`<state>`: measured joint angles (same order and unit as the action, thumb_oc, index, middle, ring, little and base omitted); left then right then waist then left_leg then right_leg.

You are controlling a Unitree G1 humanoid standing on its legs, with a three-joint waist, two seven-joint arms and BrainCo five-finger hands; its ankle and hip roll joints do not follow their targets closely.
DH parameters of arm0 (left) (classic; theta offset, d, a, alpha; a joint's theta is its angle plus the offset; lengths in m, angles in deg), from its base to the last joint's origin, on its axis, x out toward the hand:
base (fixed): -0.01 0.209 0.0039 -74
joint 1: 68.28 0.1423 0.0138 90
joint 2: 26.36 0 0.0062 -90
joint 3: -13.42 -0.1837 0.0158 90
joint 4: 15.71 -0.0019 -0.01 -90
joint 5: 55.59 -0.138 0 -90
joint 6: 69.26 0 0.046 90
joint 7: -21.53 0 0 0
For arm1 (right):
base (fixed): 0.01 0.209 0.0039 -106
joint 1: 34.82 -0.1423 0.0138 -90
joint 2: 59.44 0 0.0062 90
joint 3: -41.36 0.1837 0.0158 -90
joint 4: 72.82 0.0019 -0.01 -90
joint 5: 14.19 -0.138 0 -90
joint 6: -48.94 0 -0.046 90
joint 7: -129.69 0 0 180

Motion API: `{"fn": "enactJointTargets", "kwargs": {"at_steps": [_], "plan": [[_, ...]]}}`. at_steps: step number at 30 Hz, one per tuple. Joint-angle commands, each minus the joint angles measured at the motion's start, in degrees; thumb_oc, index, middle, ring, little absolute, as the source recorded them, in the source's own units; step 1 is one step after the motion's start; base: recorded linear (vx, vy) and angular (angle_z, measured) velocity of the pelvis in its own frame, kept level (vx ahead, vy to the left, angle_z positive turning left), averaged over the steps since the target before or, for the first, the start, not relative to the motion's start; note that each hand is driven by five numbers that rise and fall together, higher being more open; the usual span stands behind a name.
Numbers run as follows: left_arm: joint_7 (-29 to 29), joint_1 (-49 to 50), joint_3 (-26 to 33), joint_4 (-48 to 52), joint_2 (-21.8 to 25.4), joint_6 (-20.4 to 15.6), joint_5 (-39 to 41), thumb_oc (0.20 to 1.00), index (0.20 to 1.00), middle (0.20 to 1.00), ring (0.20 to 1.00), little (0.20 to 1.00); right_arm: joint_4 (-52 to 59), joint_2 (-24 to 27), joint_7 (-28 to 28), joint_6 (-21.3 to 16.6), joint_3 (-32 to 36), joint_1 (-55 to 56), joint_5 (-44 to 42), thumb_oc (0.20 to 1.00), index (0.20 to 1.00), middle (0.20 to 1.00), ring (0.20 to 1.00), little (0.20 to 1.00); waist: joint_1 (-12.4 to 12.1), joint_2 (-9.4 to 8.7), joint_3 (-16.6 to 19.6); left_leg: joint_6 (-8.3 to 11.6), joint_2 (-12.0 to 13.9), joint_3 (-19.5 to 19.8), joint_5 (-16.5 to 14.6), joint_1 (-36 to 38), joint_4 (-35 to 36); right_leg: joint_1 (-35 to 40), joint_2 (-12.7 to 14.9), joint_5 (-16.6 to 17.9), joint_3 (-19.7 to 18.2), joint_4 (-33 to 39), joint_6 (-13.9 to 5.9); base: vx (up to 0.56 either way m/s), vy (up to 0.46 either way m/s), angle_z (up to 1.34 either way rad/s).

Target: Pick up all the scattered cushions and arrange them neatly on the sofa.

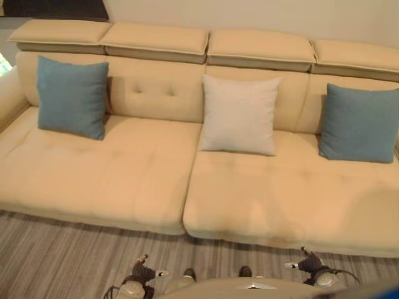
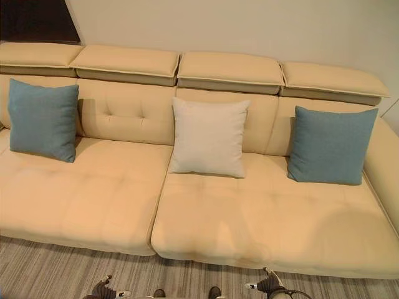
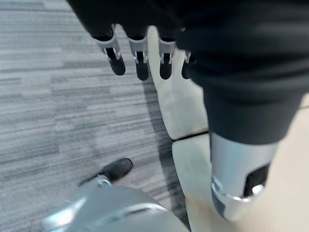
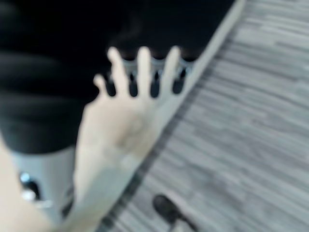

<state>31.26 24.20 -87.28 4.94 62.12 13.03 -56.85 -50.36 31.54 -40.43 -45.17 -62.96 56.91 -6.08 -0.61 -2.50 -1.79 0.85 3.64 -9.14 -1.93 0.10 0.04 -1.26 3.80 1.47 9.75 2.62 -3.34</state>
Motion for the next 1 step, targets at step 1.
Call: {"fn": "enactJointTargets", "kwargs": {"at_steps": [1], "plan": [[-0.1,-3.4,1.3,-0.2,0.4,-0.7,-0.5,1.0,1.0,1.0,1.0,1.0,-1.7,1.3,0.5,-0.5,-1.0,-2.5,-0.4,1.0,1.0,1.0,1.0,1.0,1.0,-2.03,-0.5,0.62,-3.1,4.2,-2.7,-0.1,1.2,1.2,2.2,-2.0,-0.3,-0.3,-4.23,-0.03,-0.09,-0.02]]}}
